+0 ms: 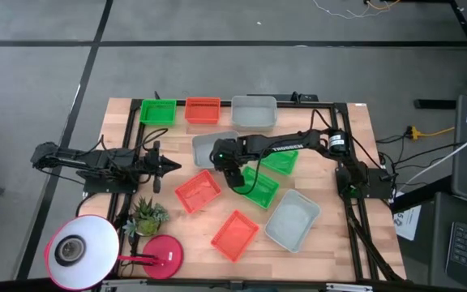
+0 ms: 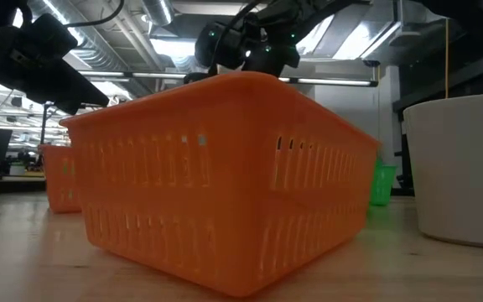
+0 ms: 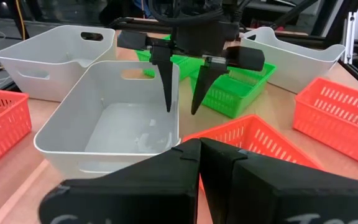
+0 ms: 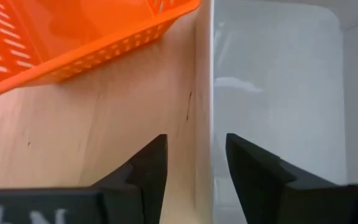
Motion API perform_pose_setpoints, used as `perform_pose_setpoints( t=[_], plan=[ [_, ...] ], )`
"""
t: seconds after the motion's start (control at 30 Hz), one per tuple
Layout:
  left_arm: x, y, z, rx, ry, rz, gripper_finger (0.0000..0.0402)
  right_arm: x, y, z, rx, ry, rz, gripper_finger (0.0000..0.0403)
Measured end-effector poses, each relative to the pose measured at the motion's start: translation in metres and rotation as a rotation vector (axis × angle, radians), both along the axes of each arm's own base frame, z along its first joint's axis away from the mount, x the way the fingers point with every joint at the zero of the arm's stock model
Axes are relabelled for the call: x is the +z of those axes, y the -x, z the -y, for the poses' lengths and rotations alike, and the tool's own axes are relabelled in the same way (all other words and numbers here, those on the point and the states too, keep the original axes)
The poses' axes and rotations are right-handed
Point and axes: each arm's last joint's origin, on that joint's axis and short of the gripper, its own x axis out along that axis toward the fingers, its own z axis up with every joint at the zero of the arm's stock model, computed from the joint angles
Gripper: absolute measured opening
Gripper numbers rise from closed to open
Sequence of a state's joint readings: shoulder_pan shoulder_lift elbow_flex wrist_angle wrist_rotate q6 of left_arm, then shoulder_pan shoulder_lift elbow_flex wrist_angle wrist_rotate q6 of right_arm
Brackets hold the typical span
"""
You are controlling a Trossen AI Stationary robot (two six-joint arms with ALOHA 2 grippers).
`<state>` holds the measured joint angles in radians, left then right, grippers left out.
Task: Stack baskets by color
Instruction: Stack the middle gray bin on the top gray bin
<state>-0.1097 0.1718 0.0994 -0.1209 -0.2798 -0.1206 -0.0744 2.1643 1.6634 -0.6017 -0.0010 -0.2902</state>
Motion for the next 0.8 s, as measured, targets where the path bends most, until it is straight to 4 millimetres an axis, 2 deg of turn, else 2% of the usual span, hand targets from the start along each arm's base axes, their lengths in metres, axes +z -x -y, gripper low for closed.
perform_pose_setpoints(
  t=[0.27,0.37,0.53,0.7,0.8],
  plan=[
    [0.0,0.0,0.0,0.0,0.0,0.0,0.0,0.0,0.0,0.0,-0.013,-0.007,-0.003,0.0127],
    [0.0,0.0,0.0,-0.001,0.0,0.0,0.0,-0.001,0.002,0.0,-0.021,-0.012,-0.021,0.0093],
    [0.0,0.0,0.0,0.0,0.0,0.0,0.0,-0.001,0.001,0.0,-0.023,0.005,-0.013,0.0015],
    [0.0,0.0,0.0,-0.001,0.0,0.0,0.0,0.005,-0.001,-0.006,-0.026,0.114,-0.018,0.0004],
    [0.0,0.0,0.0,-0.001,0.0,0.0,0.0,0.019,-0.003,-0.011,-0.011,0.157,-0.022,0.0003]
  ],
)
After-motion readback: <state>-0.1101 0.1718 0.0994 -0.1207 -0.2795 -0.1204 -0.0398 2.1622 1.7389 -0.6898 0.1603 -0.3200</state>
